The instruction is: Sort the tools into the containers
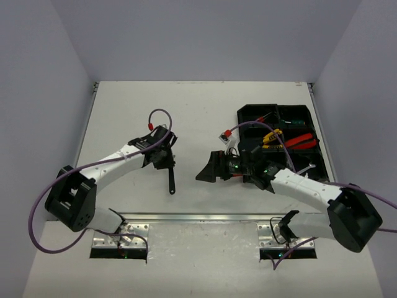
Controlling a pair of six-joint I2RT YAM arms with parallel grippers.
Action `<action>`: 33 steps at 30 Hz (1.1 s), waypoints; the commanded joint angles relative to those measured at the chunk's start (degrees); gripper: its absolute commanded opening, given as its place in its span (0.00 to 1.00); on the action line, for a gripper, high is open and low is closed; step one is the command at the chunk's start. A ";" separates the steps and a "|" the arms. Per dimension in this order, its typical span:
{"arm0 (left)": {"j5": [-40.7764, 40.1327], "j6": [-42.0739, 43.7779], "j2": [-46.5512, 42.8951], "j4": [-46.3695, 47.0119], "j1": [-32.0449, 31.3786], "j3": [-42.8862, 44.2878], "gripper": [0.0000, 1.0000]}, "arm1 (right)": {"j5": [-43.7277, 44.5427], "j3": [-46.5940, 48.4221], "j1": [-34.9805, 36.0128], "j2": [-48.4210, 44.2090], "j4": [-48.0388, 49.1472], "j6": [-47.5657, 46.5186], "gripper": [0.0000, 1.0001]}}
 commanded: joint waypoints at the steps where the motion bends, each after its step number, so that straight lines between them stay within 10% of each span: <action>1: 3.81 -3.84 -8.06 4.96 -2.75 -0.04 0.00 | -1.88 1.73 2.87 5.61 13.83 2.57 0.94; 10: 6.56 -9.29 -15.13 10.40 -5.54 -1.54 0.00 | -1.80 5.29 7.80 17.31 26.73 10.90 0.80; 18: 8.47 -10.69 -18.28 11.27 -5.97 -3.50 0.00 | 3.41 10.10 10.24 22.12 25.64 12.37 0.00; 20: 6.55 -10.23 -19.06 9.93 -6.06 -2.96 0.17 | 5.50 9.25 10.23 21.47 25.07 13.62 0.00; 25: -1.73 -7.75 -21.17 5.06 -6.06 2.67 0.94 | 11.74 7.43 10.07 17.89 19.47 16.07 0.00; 33: -26.08 -1.92 -25.53 -11.26 -5.89 14.82 1.00 | 19.62 1.71 5.32 4.07 8.54 23.17 0.00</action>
